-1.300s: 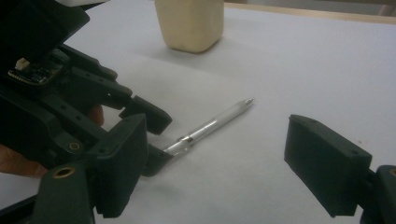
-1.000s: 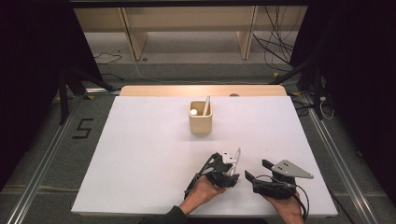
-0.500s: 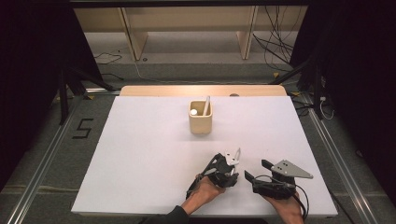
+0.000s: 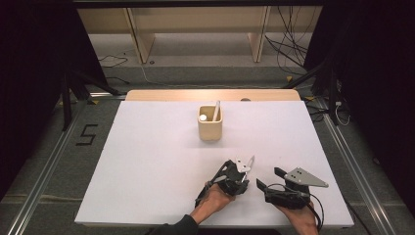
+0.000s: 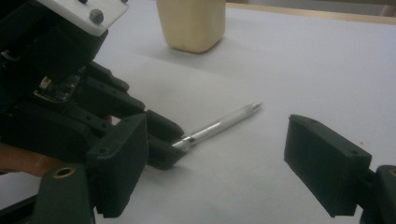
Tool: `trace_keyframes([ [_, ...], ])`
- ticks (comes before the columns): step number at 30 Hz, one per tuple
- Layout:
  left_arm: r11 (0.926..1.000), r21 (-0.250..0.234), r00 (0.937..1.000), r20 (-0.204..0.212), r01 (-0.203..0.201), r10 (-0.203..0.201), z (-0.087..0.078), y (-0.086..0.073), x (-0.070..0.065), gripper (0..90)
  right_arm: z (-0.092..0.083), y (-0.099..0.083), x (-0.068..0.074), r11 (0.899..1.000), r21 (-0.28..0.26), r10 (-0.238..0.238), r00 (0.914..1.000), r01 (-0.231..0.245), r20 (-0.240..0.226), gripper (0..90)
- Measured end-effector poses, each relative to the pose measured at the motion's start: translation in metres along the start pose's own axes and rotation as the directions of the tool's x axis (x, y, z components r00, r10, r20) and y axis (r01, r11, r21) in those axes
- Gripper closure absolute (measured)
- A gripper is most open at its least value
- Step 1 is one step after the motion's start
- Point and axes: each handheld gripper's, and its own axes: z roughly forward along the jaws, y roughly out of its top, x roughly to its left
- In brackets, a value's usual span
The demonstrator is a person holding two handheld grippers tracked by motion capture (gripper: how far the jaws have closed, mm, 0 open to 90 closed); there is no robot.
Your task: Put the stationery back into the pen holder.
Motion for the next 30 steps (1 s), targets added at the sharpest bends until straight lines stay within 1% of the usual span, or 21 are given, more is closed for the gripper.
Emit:
trace_keyframes([
  [3, 1.0000, 0.002, 1.0000, -0.005, -0.006, 0.006, -0.0002, 0.0003, 0.0004, 71.2, -0.0001, 0.0001, -0.0001, 1.000, -0.001, 0.000, 1.0000, 0.000, 0.001, 22.3],
  [8, 1.0000, 0.006, 1.0000, 0.009, -0.003, 0.002, -0.0002, 0.0007, 0.0048, 75.9, -0.0004, 0.0000, -0.0006, 1.000, -0.002, 0.001, 1.0000, -0.001, 0.001, 22.4],
  [10, 1.0000, 0.008, 0.9999, 0.017, 0.001, -0.001, -0.0003, 0.0009, 0.0060, 75.9, -0.0004, 0.0000, -0.0004, 1.000, -0.003, 0.002, 1.0000, -0.002, 0.001, 22.4],
  [13, 1.0000, 0.006, 0.9998, 0.019, 0.003, -0.003, -0.0002, 0.0007, 0.0062, 75.8, -0.0002, -0.0001, -0.0005, 1.000, -0.002, 0.000, 1.0000, 0.000, -0.002, 22.5],
  [19, 0.9996, 0.023, 0.9997, 0.021, 0.014, -0.015, 0.0001, 0.0026, 0.0067, 74.7, -0.0002, -0.0001, -0.0003, 1.000, -0.002, 0.001, 1.0000, -0.001, -0.002, 22.5],
  [22, 0.9996, 0.023, 0.9996, 0.023, 0.019, -0.019, 0.0005, 0.0028, 0.0069, 74.6, -0.0003, -0.0001, -0.0002, 1.000, -0.001, 0.001, 1.0000, -0.001, -0.002, 22.5],
  [30, 0.9998, 0.020, 0.9995, 0.031, 0.007, -0.008, 0.0002, 0.0026, 0.0079, 76.0, -0.0002, 0.0001, -0.0003, 1.000, -0.002, 0.000, 1.0000, 0.000, -0.003, 22.5],
])
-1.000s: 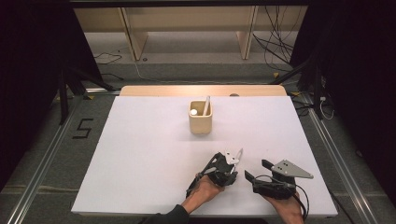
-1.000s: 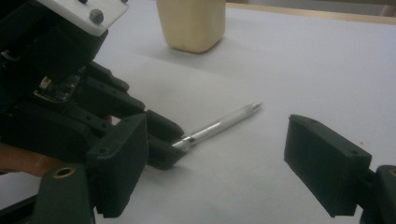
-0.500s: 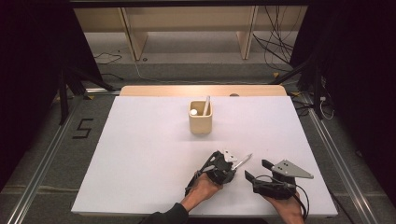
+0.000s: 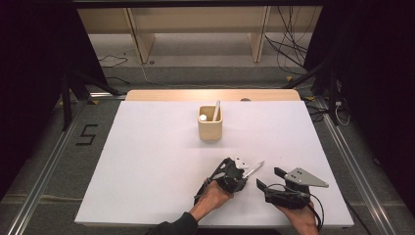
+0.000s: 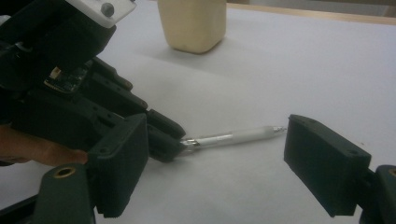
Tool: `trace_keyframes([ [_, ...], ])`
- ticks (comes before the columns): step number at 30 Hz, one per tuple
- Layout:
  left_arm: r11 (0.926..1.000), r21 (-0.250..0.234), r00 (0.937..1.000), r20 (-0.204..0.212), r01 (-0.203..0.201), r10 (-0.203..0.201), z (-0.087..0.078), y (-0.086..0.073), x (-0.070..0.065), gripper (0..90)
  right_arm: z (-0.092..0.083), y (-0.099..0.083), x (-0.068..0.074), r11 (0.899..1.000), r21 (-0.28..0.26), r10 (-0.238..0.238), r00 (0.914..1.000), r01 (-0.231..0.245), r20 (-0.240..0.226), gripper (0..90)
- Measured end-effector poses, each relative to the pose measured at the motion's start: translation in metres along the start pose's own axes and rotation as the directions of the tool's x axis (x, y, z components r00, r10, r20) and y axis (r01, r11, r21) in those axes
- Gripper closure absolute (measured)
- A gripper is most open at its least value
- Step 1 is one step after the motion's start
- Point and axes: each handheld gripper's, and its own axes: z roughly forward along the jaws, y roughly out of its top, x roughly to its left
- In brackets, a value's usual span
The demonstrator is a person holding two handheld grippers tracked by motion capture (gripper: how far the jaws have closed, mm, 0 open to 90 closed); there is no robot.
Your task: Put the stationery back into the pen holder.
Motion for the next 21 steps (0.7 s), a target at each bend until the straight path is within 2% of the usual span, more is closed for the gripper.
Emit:
trace_keyframes([
  [11, 0.9993, -0.028, 0.9994, 0.026, 0.024, -0.023, -0.002, 0.000, 0.007, 76.4, -0.001, 0.000, -0.001, 1.000, -0.003, 0.005, 1.0000, -0.005, 0.001, 22.5],
  [16, 0.9990, -0.037, 0.9992, 0.032, 0.027, -0.026, -0.009, 0.001, 0.012, 76.4, -0.001, 0.000, -0.001, 1.000, -0.003, 0.007, 1.0000, -0.007, 0.001, 22.5],
  [21, 0.9963, -0.069, 0.9977, 0.047, 0.051, -0.048, -0.019, 0.000, 0.021, 76.3, 0.000, 0.000, -0.001, 1.000, -0.003, 0.008, 1.0000, -0.008, 0.001, 22.5],
])
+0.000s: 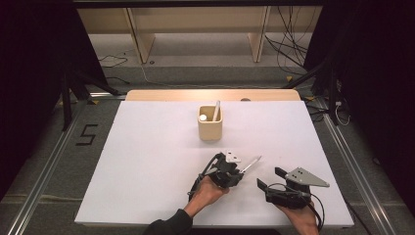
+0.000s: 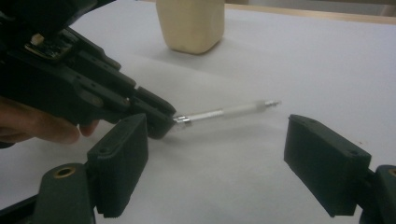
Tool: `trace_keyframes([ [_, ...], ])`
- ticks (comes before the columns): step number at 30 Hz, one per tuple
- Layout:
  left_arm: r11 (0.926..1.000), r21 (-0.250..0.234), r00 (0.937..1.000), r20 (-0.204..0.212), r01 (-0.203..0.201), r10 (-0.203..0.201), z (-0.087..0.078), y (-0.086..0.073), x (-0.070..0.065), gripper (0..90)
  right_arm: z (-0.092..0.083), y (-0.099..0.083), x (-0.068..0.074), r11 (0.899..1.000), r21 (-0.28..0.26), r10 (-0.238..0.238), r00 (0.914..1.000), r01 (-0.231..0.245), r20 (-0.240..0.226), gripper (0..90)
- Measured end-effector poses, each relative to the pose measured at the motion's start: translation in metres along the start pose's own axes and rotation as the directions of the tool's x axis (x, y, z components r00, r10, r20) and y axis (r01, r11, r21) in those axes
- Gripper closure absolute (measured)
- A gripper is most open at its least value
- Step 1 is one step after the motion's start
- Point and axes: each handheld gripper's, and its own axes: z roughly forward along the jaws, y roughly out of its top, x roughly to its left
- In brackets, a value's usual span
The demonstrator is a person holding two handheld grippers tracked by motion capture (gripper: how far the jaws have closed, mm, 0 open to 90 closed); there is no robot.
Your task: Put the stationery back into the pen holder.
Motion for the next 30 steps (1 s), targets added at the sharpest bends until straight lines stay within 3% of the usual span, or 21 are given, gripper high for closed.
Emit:
trace_keyframes([
  [8, 0.9978, -0.059, 0.9994, 0.021, 0.030, -0.029, -0.022, -0.004, 0.013, 76.3, 0.004, 0.000, 0.000, 0.998, 0.003, 0.062, 0.9969, -0.062, -0.049, 22.4],
  [14, 0.9939, -0.097, 0.9983, 0.033, 0.052, -0.049, -0.038, -0.010, 0.021, 76.3, 0.008, 0.001, -0.002, 0.987, 0.001, 0.157, 0.9812, -0.158, -0.112, 22.4],
  [20, 0.9894, -0.123, 0.9965, 0.041, 0.078, -0.073, -0.052, -0.018, 0.030, 76.3, 0.017, 0.004, -0.001, 0.965, 0.012, 0.259, 0.9469, -0.262, -0.190, 22.7],
  [28, 0.9842, -0.144, 0.9939, 0.054, 0.103, -0.096, -0.066, -0.027, 0.039, 76.3, 0.036, 0.010, 0.004, 0.929, 0.051, 0.365, 0.8880, -0.366, -0.280, 22.8],
  [30, 0.9834, -0.148, 0.9937, 0.056, 0.104, -0.097, -0.069, -0.029, 0.041, 76.3, 0.042, 0.012, 0.006, 0.917, 0.063, 0.393, 0.8691, -0.393, -0.300, 23.0],
])
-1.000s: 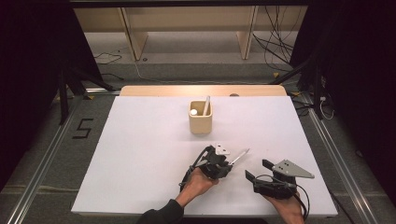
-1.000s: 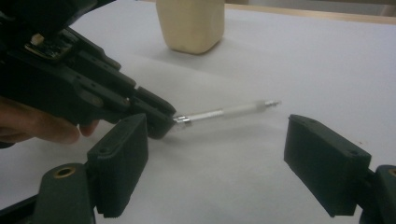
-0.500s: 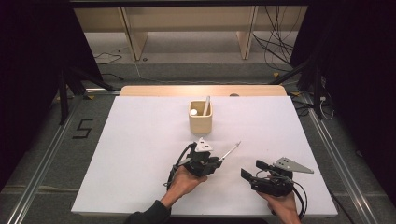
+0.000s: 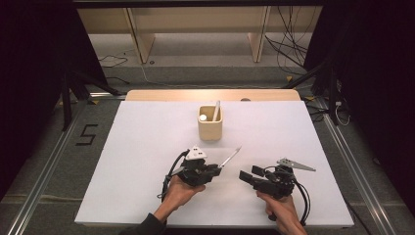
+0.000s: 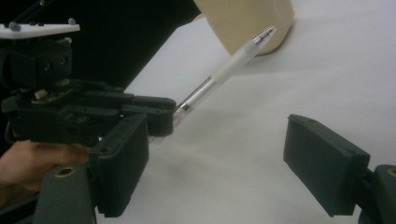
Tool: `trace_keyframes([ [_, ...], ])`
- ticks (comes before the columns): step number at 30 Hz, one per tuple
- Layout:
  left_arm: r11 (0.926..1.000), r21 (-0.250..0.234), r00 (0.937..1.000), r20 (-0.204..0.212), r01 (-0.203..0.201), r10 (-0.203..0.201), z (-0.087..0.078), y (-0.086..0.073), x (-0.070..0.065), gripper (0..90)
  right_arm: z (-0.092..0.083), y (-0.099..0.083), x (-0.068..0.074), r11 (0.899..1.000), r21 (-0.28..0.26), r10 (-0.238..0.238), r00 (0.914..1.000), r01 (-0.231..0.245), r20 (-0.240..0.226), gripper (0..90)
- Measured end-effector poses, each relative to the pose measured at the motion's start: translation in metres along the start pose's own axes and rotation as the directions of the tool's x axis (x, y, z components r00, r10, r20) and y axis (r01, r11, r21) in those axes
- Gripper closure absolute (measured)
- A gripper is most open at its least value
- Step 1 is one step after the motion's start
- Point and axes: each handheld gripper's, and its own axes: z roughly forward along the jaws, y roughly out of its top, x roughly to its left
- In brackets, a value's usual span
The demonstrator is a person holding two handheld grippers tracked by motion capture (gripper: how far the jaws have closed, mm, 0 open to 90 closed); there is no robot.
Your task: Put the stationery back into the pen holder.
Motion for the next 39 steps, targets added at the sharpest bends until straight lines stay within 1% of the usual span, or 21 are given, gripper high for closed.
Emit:
trace_keyframes([
  [2, 1.0000, -0.003, 1.0000, 0.000, 0.000, 0.000, -0.004, -0.001, 0.002, 76.3, 0.007, 0.001, 0.001, 1.000, 0.010, 0.025, 0.9996, -0.025, -0.011, 23.3],
  [3, 1.0000, -0.007, 1.0000, 0.001, 0.005, -0.005, -0.006, -0.001, 0.003, 76.3, 0.011, 0.002, 0.000, 1.000, 0.013, 0.024, 0.9996, -0.024, -0.017, 23.3],
  [7, 0.9998, -0.013, 0.9999, 0.006, 0.011, -0.011, -0.012, -0.002, 0.005, 76.3, 0.025, 0.002, 0.001, 0.998, 0.034, 0.063, 0.9968, -0.062, -0.049, 23.3],
  [10, 0.9998, -0.018, 0.9999, 0.011, 0.012, -0.012, -0.015, -0.003, 0.006, 76.3, 0.032, 0.004, 0.002, 0.995, 0.038, 0.098, 0.9922, -0.095, -0.078, 24.3],
  [13, 0.9996, -0.024, 0.9998, 0.015, 0.013, -0.012, -0.018, -0.004, 0.006, 76.3, 0.036, 0.007, 0.003, 0.992, 0.042, 0.119, 0.9881, -0.116, -0.097, 24.6],
  [17, 0.9995, -0.026, 0.9997, 0.019, 0.016, -0.015, -0.020, -0.006, 0.006, 76.3, 0.041, 0.009, 0.001, 0.987, 0.043, 0.162, 0.9793, -0.158, -0.121, 26.0],
  [19, 0.9995, -0.026, 0.9996, 0.021, 0.018, -0.017, -0.021, -0.007, 0.006, 76.3, 0.043, 0.010, 0.001, 0.986, 0.038, 0.164, 0.9782, -0.160, -0.128, 26.9],
  [22, 0.9995, -0.026, 0.9997, 0.020, 0.016, -0.015, -0.022, -0.009, 0.006, 76.3, 0.045, 0.011, 0.001, 0.984, 0.037, 0.178, 0.9742, -0.175, -0.138, 30.4],
  [25, 0.9996, -0.025, 0.9996, 0.023, 0.015, -0.015, -0.023, -0.011, 0.006, 76.3, 0.047, 0.011, 0.001, 0.980, 0.029, 0.197, 0.9676, -0.195, -0.158, 34.4],
  [29, 0.9994, -0.029, 0.9994, 0.029, 0.019, -0.018, -0.026, -0.012, 0.006, 76.3, 0.049, 0.011, 0.000, 0.976, 0.020, 0.218, 0.9616, -0.218, -0.167, 40.1],
  [32, 0.9993, -0.034, 0.9992, 0.036, 0.019, -0.017, -0.027, -0.012, 0.005, 76.3, 0.052, 0.011, 0.000, 0.971, 0.028, 0.240, 0.9550, -0.239, -0.174, 43.4],
  [39, 0.9994, -0.033, 0.9983, 0.058, 0.010, -0.008, -0.027, -0.012, -0.002, 76.3, 0.058, 0.008, 0.002, 0.965, 0.038, 0.262, 0.9447, -0.260, -0.197, 50.6],
])
